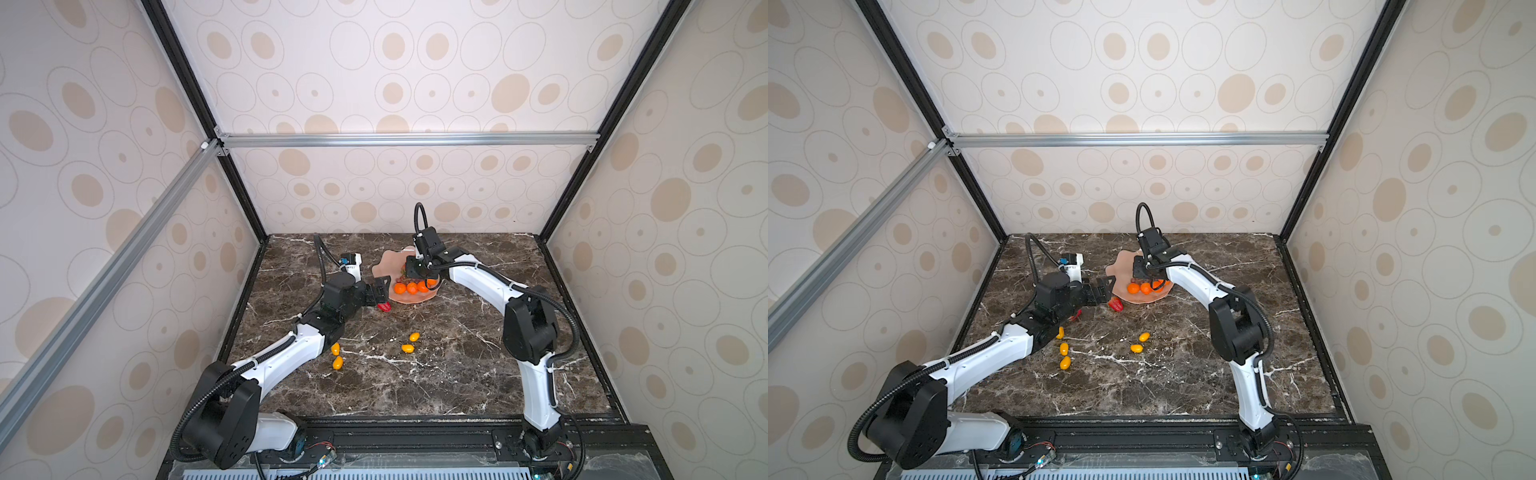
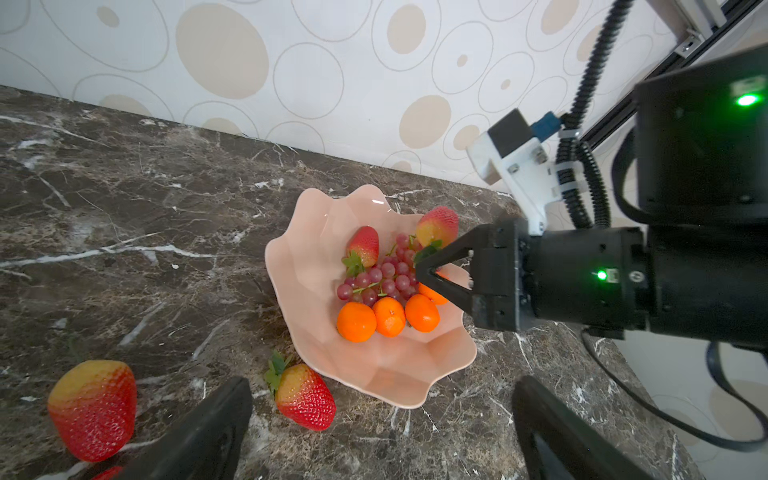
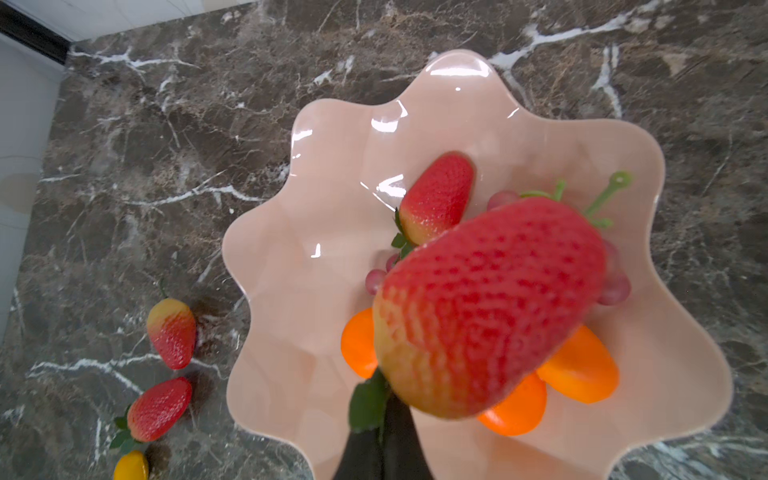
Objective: Place and organize the fake fruits in the fruit bowl
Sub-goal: 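Lift the strawberry and carry it over the pink bowl with the right gripper, then lower the strawberry into the bowl onto the grapes, open right gripper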
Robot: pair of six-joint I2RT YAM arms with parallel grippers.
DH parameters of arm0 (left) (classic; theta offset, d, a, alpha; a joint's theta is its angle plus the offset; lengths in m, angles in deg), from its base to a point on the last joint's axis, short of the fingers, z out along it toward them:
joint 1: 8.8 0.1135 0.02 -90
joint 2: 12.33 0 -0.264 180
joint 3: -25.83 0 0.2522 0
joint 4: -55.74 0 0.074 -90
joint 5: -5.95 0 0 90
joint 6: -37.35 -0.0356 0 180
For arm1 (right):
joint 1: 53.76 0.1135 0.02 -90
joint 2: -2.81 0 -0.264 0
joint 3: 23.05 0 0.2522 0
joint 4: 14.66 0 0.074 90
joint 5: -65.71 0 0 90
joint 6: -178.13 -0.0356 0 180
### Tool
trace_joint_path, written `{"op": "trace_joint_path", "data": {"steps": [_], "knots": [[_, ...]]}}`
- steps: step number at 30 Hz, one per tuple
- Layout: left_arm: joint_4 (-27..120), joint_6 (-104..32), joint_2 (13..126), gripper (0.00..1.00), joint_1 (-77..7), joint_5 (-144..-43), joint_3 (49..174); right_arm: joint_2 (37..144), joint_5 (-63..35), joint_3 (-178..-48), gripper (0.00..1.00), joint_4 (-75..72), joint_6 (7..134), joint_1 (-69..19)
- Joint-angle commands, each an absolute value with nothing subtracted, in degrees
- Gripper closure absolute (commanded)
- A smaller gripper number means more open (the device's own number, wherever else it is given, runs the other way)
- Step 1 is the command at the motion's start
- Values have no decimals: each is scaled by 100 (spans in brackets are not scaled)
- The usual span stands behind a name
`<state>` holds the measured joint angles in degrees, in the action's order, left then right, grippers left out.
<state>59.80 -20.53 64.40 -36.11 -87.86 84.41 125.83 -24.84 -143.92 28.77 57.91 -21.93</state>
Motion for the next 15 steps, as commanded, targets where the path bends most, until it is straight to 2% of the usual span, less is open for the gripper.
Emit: {"op": "trace_joint_path", "data": {"steps": [1, 15], "knots": [[5849, -2127, 6393, 1, -3507, -8840, 8673, 13033, -2781, -15050, 100, 3353, 5567, -2167], [5846, -2023, 6412, 2, -3332, -9073, 8654, 14566, -3314, -17210, 100, 4102, 5521, -2160]]}}
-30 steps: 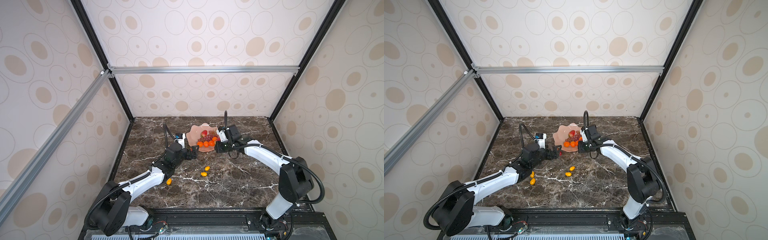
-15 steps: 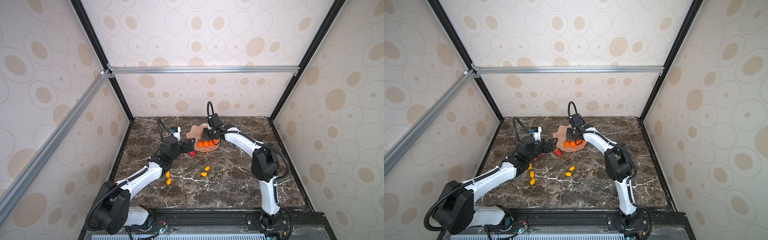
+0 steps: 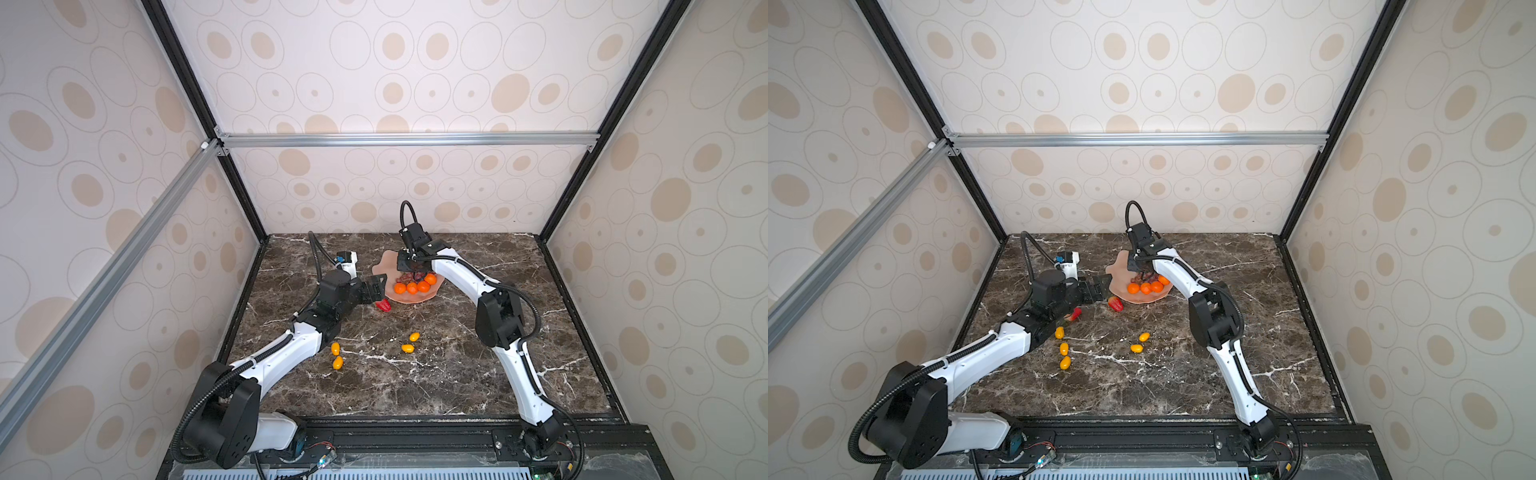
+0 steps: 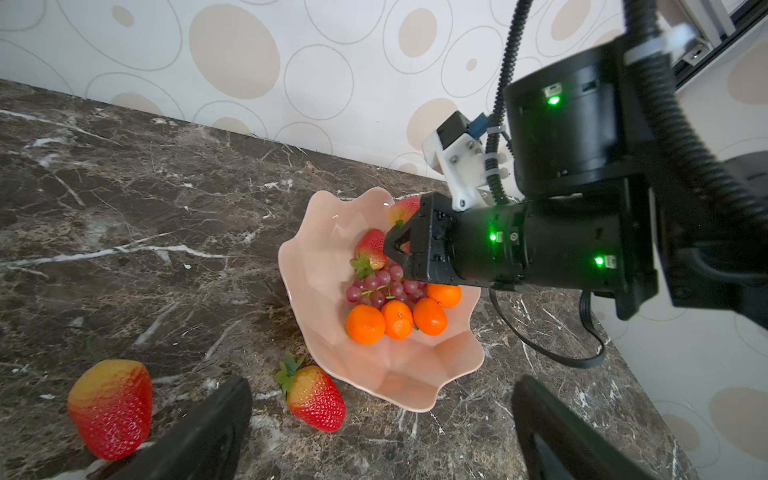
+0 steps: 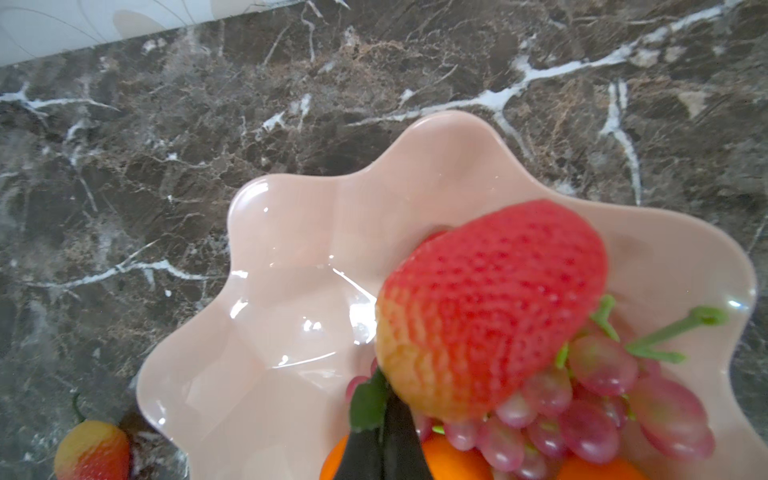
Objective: Place and organize the fake fruits in the fruit bowl
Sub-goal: 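Lower the strawberry into the bowl onto the grapes, open right gripper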
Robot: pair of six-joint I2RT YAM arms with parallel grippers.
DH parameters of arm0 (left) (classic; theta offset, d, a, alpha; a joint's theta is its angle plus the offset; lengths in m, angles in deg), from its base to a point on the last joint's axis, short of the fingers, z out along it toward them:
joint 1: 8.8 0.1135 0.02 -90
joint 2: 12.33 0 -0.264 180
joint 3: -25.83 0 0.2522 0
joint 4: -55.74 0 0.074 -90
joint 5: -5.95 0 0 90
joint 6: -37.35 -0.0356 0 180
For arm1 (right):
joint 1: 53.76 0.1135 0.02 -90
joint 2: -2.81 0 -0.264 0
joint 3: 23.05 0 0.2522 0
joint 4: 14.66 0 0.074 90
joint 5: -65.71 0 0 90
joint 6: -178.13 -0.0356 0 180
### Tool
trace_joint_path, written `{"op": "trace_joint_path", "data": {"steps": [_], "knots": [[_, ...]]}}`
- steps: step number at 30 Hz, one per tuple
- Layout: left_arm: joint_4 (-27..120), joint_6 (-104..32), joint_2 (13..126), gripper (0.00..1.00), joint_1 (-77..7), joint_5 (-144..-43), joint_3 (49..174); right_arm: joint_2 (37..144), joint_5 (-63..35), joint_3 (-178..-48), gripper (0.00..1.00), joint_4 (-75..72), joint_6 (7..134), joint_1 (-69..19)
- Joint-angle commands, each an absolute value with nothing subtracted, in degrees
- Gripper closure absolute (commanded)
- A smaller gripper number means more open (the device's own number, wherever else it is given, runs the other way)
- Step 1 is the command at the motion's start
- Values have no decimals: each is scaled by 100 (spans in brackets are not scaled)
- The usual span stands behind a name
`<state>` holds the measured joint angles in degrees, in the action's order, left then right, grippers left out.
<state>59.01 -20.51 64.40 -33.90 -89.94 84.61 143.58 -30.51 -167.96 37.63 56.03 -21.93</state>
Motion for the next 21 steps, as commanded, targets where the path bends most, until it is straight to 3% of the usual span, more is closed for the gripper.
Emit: {"op": "trace_joint_path", "data": {"steps": [1, 21], "knots": [[5841, -2026, 6418, 2, -3332, -9097, 8660, 14621, -3333, -17294, 100, 4135, 5503, -2177], [5841, -2022, 6457, 2, -3308, -9229, 8645, 14868, -3430, -17392, 99, 4340, 5341, -2285]]}}
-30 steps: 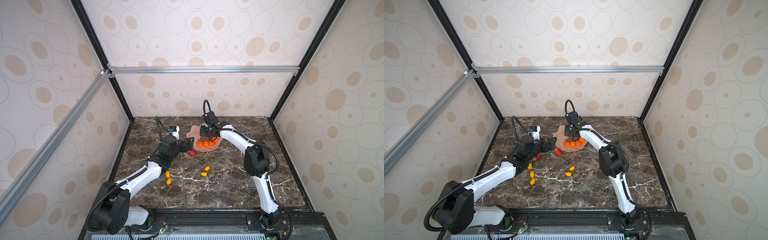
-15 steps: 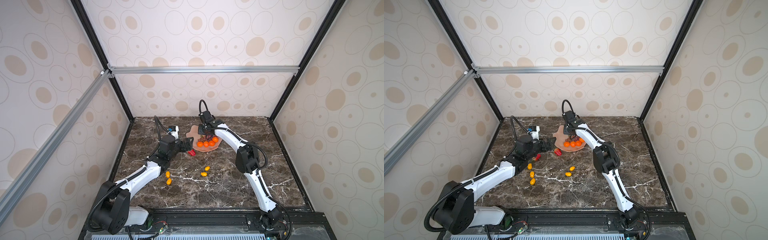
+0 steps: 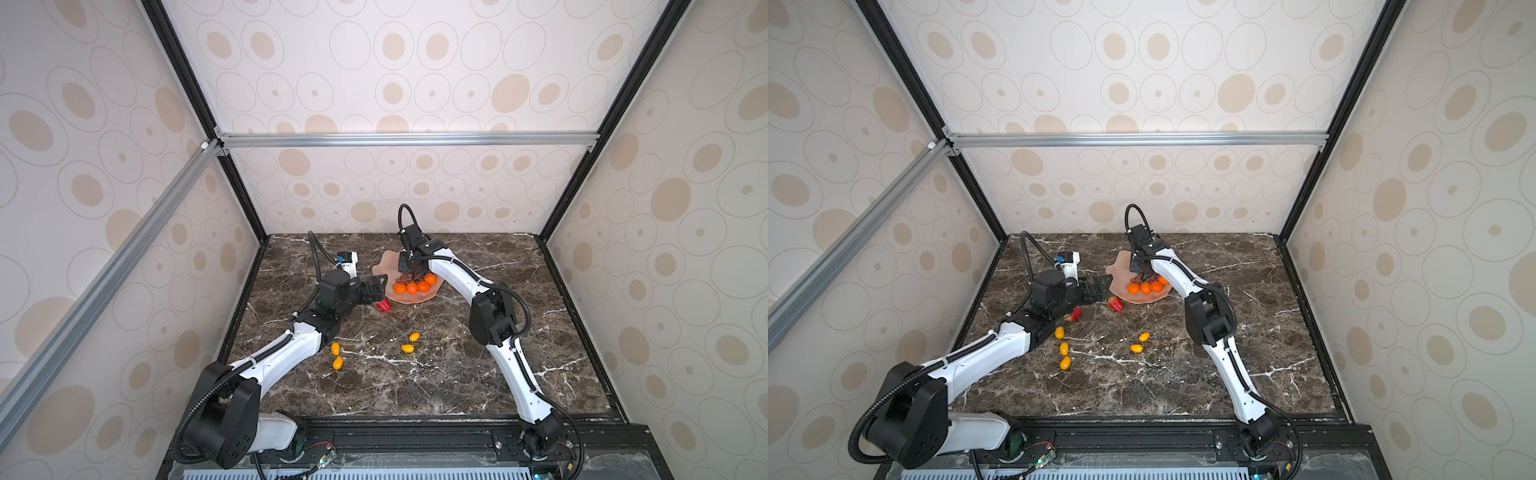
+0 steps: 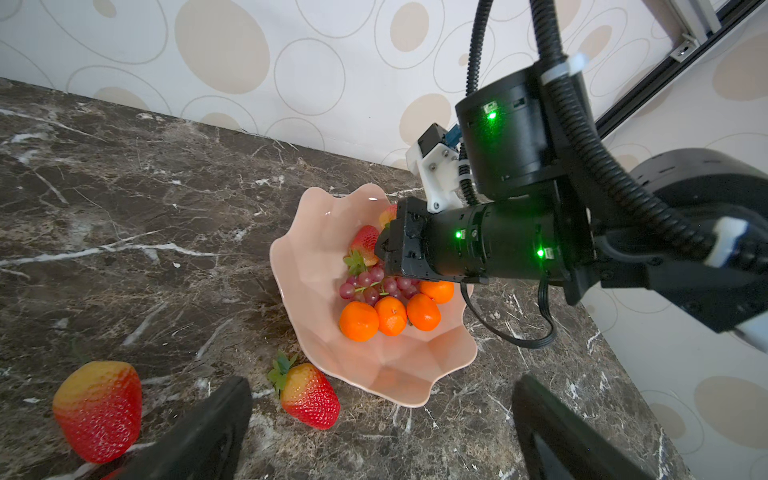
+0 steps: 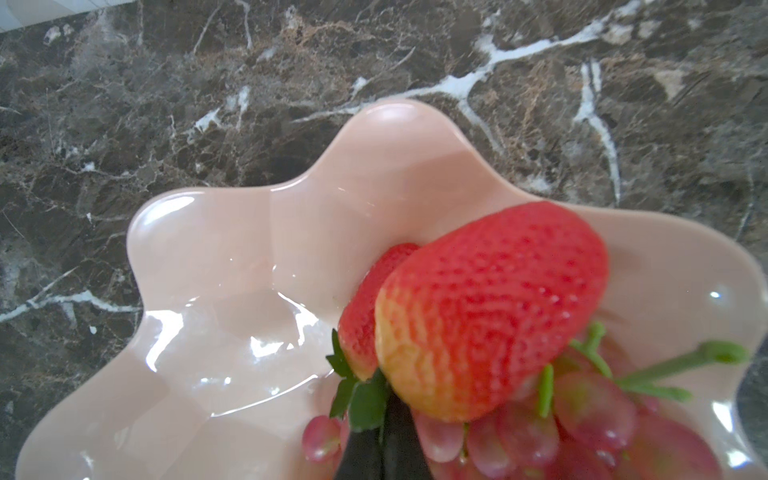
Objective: Place and organize the fake fruits in the fruit bowl
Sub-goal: 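Lower the strawberry into the bowl onto the grapes, open right gripper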
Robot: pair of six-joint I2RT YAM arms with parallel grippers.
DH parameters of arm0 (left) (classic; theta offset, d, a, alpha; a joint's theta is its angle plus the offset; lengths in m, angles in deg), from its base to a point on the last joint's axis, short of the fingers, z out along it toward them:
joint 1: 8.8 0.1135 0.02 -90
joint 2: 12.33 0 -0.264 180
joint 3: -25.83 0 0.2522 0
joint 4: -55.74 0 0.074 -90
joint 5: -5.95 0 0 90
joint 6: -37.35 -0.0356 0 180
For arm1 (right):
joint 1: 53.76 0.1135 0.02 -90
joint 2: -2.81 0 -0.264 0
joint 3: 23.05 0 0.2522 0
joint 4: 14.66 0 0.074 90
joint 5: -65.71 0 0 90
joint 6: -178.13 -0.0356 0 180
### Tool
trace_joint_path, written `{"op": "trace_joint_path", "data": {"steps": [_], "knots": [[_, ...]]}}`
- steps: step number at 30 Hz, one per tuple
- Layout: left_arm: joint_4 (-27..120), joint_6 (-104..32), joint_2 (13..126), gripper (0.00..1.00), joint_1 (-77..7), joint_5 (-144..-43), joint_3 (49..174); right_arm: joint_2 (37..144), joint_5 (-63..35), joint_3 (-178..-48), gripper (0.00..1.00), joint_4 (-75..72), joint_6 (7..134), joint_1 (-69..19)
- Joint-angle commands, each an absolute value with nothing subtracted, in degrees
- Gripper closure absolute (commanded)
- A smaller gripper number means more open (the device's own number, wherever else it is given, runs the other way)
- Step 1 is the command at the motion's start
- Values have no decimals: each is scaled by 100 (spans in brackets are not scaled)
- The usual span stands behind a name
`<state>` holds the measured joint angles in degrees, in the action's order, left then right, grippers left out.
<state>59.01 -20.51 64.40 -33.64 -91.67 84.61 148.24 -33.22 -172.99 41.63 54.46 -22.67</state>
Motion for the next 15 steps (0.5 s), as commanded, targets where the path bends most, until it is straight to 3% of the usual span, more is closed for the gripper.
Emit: {"op": "trace_joint_path", "data": {"steps": [1, 15], "knots": [[5844, -2022, 6451, 2, -3310, -9228, 8646, 14853, -3431, -17379, 97, 4340, 5341, -2289], [5635, -2022, 6164, 1, -3309, -9169, 8579, 14458, -3365, -17103, 76, 4235, 5315, -2291]]}}
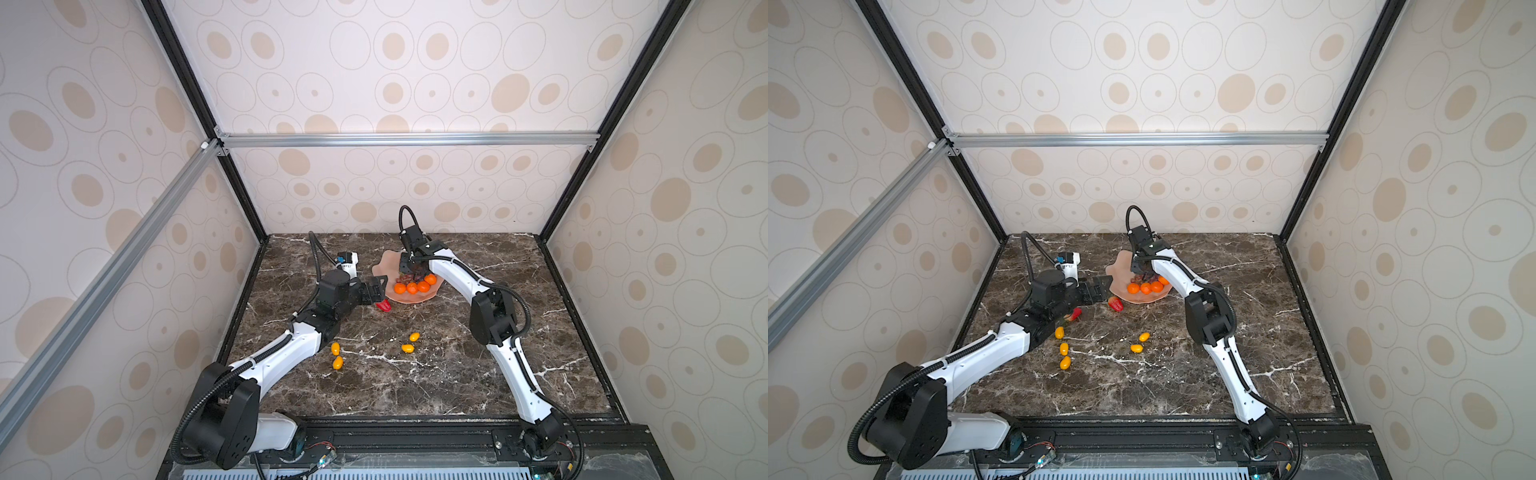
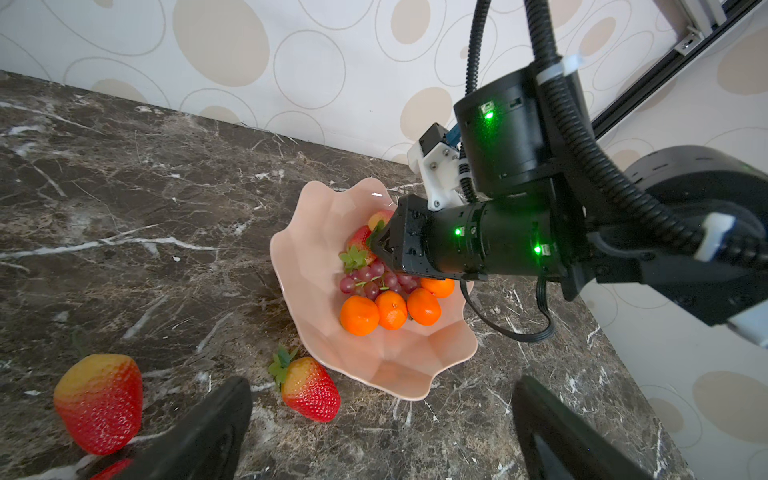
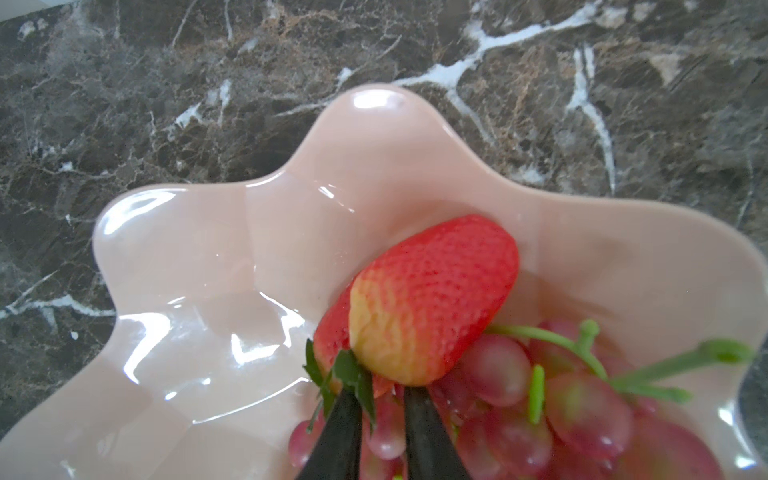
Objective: Place and organize the fake fruits in the fruit bowl
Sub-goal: 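Lower the strawberry into the bowl onto the grapes, open right gripper, then move the right gripper back toward the robot while the left gripper moves to a strawberry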
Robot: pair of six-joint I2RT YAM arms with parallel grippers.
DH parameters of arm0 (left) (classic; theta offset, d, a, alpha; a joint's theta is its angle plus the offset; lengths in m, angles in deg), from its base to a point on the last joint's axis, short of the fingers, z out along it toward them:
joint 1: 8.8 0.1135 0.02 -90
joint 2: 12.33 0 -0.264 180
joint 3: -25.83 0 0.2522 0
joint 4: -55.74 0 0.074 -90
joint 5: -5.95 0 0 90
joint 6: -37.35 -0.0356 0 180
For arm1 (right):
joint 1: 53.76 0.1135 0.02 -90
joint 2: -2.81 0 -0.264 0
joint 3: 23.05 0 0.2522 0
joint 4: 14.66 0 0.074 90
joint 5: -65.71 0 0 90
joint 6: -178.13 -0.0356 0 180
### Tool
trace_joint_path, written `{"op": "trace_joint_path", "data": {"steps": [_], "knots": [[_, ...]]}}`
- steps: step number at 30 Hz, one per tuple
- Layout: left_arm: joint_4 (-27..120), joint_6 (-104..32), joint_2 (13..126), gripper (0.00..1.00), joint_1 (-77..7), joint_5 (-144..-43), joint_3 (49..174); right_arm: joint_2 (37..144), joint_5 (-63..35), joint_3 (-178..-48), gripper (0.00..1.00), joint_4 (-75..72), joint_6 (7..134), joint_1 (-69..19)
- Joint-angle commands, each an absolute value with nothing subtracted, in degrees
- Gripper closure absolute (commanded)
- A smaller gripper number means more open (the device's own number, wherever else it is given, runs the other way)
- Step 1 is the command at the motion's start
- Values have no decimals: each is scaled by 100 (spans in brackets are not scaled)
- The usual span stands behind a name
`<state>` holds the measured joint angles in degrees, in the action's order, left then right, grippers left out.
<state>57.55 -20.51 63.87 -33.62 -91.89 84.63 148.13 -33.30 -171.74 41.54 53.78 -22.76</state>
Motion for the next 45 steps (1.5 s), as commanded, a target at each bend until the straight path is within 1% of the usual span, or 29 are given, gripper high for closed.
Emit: {"op": "trace_joint_path", "data": {"steps": [1, 5, 11, 19, 25, 29, 35, 40, 45], "knots": [[5616, -2022, 6129, 2, -3313, -9153, 8571, 14401, -3314, -17073, 75, 4224, 5309, -2287], [5485, -2056, 5953, 2, -3314, -9085, 8548, 14079, -3126, -16891, 70, 4139, 5271, -2277], [5167, -2092, 5589, 2, -3314, -8908, 8393, 13210, -3054, -15813, 62, 3656, 5254, -2222], [4536, -2017, 4776, 2, -3313, -8451, 7872, 11893, -3033, -13987, 61, 2760, 5476, -1994], [4049, -1982, 4190, 1, -3311, -7974, 7469, 11261, -3002, -13102, 61, 2343, 5949, -1545], [3679, -1928, 4096, 2, -3284, -7646, 7406, 11171, -2982, -12880, 61, 2279, 6369, -1161], [3674, -1789, 3997, 2, -3123, -7761, 7242, 11419, -2768, -12860, 62, 2226, 6618, -717], [3679, -1673, 4010, 2, -2811, -7846, 7148, 11841, -2625, -13181, 62, 2161, 6566, -443], [3780, -1515, 4113, 2, -2371, -8227, 7073, 12225, -2630, -13736, 62, 2462, 6564, -217]]}}
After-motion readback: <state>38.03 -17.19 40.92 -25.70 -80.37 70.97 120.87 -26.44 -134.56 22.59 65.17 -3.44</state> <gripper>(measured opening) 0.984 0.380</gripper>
